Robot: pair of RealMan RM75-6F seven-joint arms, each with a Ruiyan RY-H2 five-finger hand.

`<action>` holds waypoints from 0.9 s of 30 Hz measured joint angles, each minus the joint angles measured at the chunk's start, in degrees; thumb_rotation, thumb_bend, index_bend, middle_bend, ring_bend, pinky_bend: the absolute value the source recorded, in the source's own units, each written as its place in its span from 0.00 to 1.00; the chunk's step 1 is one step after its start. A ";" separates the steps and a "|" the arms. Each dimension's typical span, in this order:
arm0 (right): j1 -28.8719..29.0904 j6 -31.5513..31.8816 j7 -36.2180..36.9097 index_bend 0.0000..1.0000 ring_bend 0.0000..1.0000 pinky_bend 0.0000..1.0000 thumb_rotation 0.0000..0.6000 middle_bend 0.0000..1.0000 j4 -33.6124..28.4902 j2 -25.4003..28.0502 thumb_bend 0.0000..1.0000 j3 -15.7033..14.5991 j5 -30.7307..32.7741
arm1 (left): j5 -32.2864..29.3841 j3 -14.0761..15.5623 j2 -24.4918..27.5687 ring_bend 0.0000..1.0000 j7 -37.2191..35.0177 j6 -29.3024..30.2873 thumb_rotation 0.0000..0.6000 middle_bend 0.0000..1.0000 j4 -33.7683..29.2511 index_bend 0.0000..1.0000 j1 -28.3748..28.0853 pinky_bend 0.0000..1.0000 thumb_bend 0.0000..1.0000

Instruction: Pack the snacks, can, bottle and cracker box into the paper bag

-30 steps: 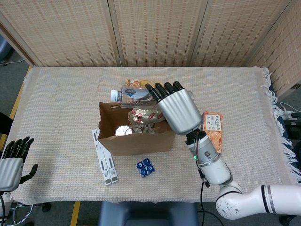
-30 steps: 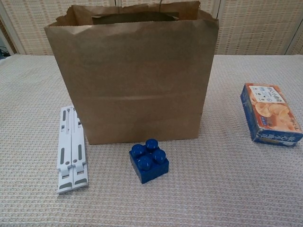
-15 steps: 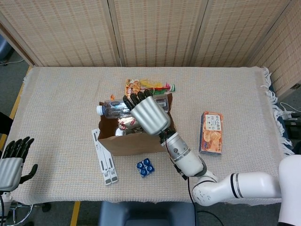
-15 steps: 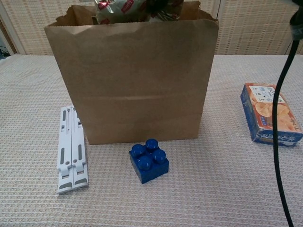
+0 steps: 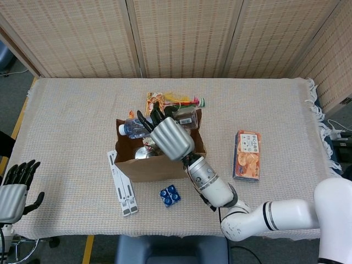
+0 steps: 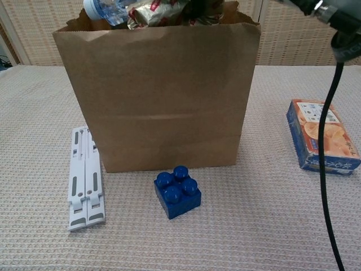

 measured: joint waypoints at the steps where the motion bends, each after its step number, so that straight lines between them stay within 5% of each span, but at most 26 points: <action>1: 0.00 0.05 0.03 0.00 0.01 0.18 1.00 0.04 -0.01 0.01 0.01 -0.20 -0.37 | 0.00 0.00 0.01 0.00 0.04 -0.01 1.00 0.00 -0.01 0.03 0.00 0.00 0.38; 17: -1.82 3.97 1.31 0.00 0.00 0.14 1.00 0.00 -1.60 1.38 0.00 -1.66 -5.43 | -0.08 -0.01 -0.03 0.00 0.23 0.05 1.00 0.00 0.01 0.03 0.01 0.00 0.38; 27: -13.14 10.68 13.65 0.00 0.00 0.14 1.00 0.00 -11.66 13.61 0.00 -2.01 -7.07 | -0.08 -0.03 -0.14 0.00 0.74 0.20 1.00 0.00 -0.09 0.03 0.04 0.00 0.38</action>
